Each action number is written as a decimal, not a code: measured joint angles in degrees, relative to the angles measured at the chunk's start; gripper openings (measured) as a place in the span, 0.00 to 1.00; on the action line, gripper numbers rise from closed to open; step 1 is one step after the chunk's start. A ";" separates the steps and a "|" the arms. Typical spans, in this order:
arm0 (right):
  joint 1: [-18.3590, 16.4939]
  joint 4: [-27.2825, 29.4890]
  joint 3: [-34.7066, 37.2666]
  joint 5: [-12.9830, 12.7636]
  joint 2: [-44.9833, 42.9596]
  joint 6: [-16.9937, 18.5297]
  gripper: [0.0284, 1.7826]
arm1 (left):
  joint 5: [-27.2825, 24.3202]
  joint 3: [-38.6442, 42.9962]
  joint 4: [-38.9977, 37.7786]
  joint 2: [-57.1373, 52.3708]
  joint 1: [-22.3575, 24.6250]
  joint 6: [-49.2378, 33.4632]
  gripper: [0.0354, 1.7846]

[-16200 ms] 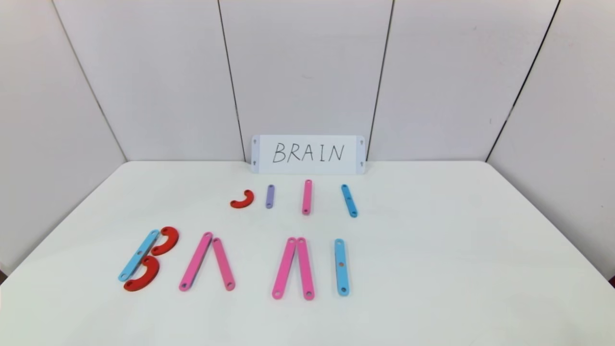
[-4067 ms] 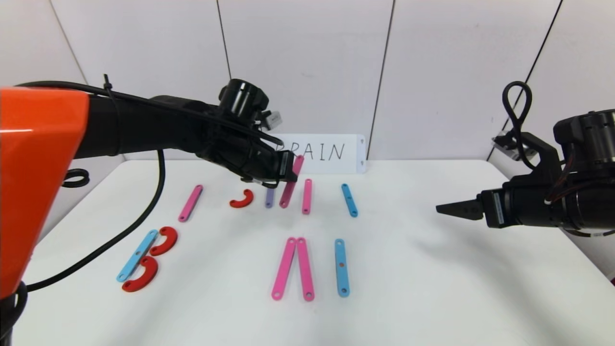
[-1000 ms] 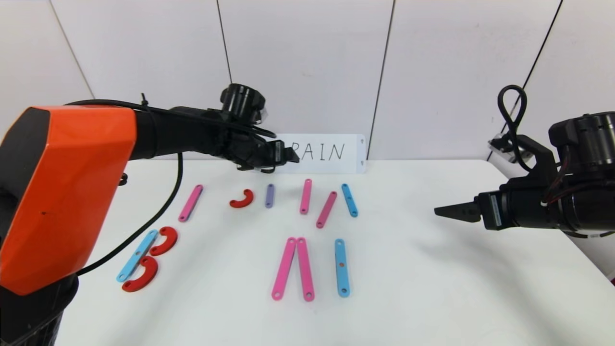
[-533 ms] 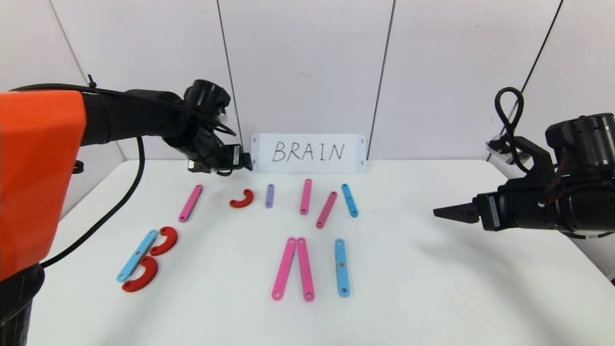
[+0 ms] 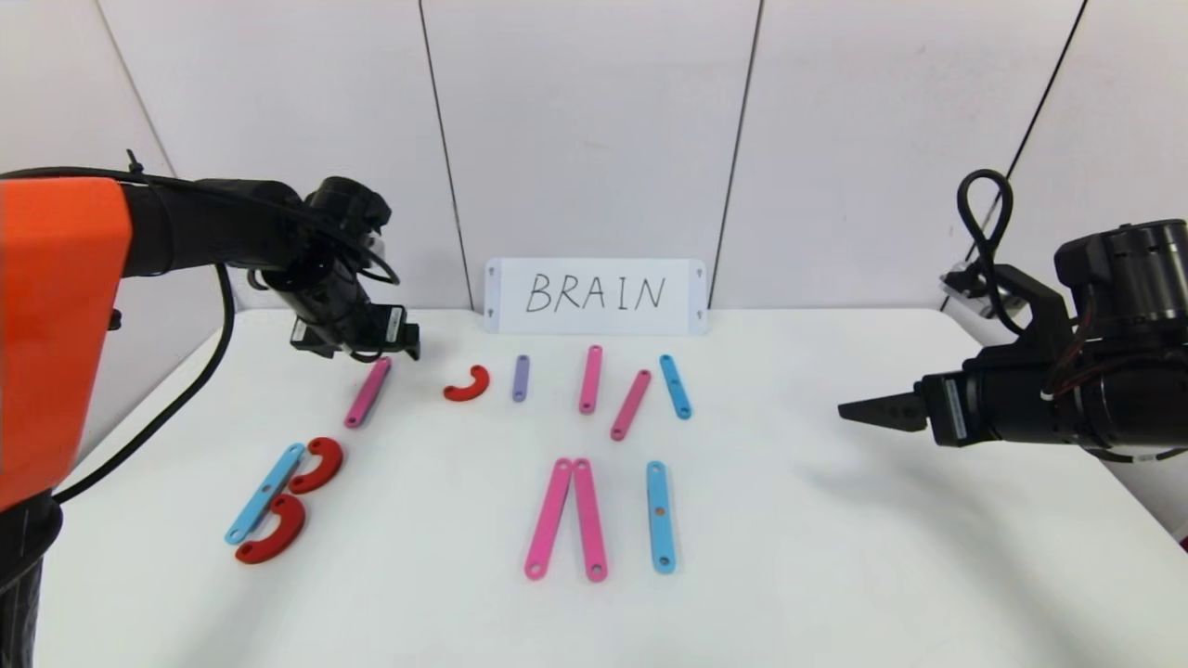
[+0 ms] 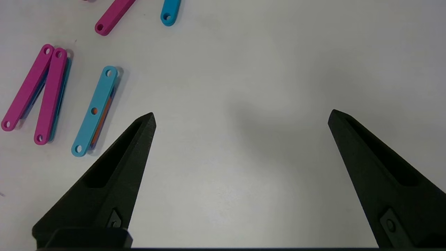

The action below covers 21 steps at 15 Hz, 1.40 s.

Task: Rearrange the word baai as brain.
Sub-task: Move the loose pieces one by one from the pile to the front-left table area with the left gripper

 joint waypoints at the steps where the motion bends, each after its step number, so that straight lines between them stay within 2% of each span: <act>1: 0.00 0.01 0.02 0.00 0.00 0.00 0.97 | -1.49 0.39 -0.02 0.13 1.43 0.99 0.97; 3: 0.07 0.00 0.04 0.02 0.01 0.00 0.97 | -3.94 0.80 -0.06 0.78 4.02 1.99 0.97; 7: 0.10 0.01 0.04 0.02 0.12 0.00 0.97 | -4.77 1.02 -0.22 3.83 7.16 2.19 0.97; 12: 0.05 0.01 0.06 0.02 0.34 -0.11 0.97 | -6.21 0.33 -2.54 7.31 7.63 2.78 0.97; 14: 0.07 0.00 0.06 0.02 0.48 -0.11 0.97 | -8.40 0.22 -2.73 7.97 7.58 2.91 0.94; 17: 0.05 0.01 0.06 0.02 0.63 -0.10 0.97 | -8.92 0.17 -2.73 8.48 7.46 2.89 0.77; 21: 0.10 0.01 0.06 0.02 0.65 -0.16 0.97 | -8.85 0.09 -2.95 8.80 7.30 2.91 0.36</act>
